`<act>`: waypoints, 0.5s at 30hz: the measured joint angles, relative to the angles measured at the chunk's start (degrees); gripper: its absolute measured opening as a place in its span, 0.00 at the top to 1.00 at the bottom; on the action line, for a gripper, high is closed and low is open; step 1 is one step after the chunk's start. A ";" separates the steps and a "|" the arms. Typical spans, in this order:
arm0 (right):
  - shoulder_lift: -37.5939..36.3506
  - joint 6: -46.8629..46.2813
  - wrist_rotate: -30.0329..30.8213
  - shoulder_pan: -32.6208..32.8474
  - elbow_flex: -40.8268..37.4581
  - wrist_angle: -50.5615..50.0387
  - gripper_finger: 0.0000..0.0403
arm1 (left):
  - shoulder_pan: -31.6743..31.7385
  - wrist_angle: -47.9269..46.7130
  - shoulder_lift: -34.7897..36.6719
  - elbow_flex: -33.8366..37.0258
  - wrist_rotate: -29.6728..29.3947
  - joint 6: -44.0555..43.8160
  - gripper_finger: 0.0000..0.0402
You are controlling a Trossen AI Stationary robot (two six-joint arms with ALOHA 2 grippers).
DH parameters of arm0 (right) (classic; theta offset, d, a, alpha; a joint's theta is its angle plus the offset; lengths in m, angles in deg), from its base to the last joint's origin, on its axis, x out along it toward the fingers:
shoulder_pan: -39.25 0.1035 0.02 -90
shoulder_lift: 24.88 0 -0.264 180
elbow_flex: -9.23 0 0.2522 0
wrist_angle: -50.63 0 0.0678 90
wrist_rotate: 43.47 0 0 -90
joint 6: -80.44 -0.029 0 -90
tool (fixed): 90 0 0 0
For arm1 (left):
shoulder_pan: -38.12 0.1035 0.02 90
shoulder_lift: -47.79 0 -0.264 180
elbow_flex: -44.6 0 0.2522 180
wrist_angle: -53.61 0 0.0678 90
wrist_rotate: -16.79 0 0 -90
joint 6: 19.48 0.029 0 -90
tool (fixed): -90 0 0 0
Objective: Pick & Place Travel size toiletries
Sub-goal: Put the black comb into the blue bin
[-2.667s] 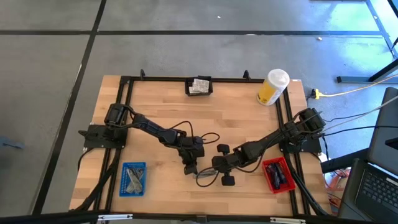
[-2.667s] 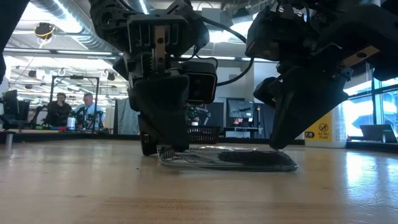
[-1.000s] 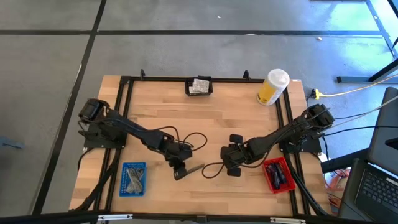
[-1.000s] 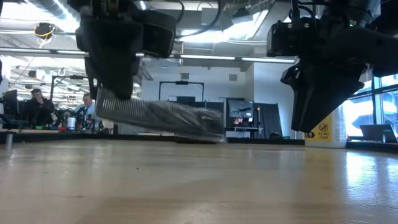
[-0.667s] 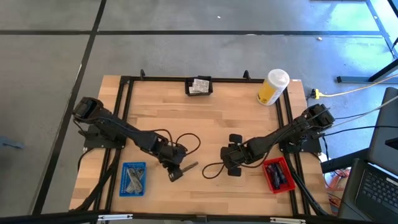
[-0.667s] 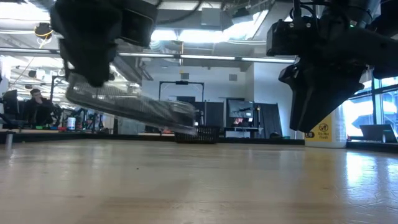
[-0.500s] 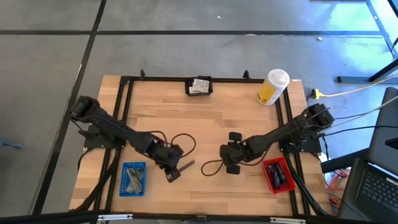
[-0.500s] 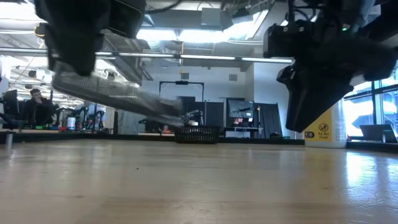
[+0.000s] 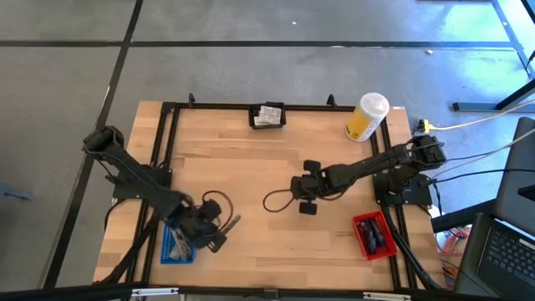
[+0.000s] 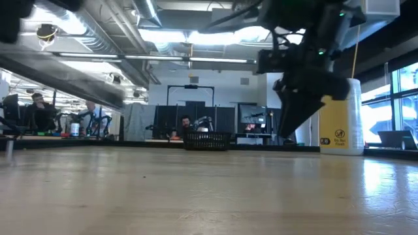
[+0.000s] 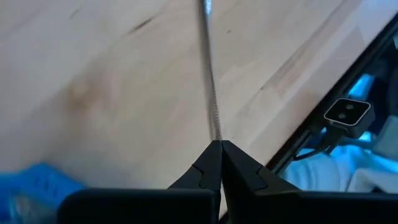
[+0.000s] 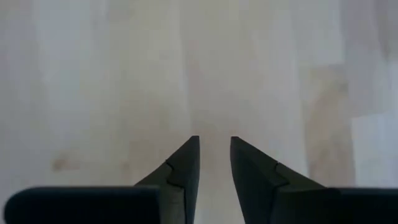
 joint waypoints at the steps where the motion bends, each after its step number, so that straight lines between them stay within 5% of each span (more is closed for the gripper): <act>1: 0.00 0.83 -0.01 -0.83 0.00 0.37 0.78 | -1.38 -0.67 0.35 0.00 -1.04 -2.47 1.00; 15: 0.00 13.93 -7.37 -12.33 -0.02 8.58 0.77 | -22.07 -5.00 1.20 -0.02 -15.38 -42.62 1.00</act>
